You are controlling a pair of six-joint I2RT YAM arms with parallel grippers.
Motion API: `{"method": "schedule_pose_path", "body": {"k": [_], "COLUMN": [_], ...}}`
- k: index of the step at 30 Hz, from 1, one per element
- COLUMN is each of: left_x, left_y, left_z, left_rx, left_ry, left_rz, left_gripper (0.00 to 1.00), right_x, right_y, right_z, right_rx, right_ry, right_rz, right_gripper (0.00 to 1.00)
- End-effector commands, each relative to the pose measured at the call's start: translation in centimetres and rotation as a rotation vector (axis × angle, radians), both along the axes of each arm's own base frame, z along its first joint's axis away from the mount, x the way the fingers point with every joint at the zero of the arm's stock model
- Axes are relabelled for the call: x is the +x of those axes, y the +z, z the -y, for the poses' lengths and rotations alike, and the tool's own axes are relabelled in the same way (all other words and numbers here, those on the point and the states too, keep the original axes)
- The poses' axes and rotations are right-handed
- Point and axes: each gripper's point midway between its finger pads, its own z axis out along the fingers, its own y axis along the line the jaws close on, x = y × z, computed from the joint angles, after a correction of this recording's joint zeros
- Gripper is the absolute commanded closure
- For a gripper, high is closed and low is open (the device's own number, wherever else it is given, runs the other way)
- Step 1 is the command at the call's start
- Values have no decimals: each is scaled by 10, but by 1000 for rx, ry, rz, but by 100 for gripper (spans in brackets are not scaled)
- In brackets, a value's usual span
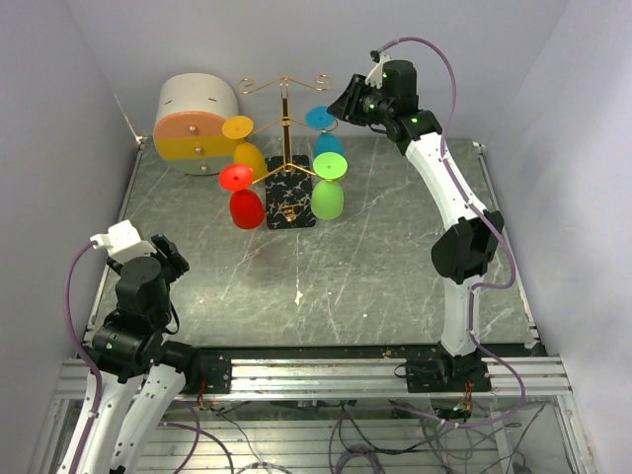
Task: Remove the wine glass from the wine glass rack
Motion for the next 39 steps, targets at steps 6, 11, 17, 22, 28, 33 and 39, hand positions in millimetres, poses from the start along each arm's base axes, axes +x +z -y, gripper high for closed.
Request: {"method": "schedule_pose_path", "body": {"k": [6,11,17,22,28,33,39], "left_x": [0,0,0,0,0,0,0], "left_y": [7,7,7,7,7,7,7], "left_z": [-1,-1,-1,-1,-1,-2,-1], "left_rx": [-5,-6,-7,-8,-7,-8,-8], "left_ry": [11,13,14,14,14,16,14], "left_rz": [17,17,17,18,17,17,16], "left_gripper": [31,31,31,31,31,31,31], "right_x": [-12,-14,-15,-14,-15,-14,-14], "right_y": [15,17,16,13,11,8,8], "right_z": [-11,-11,-15,-12,-13,-11,-4], "right_rx": [60,73,90,86,91,94,103], "right_ry": [54,53,72,53,59,41,2], "right_rz": [7,15,9,5,-2,-9,-14], "right_gripper": [73,74,74,74,73,77,96]}}
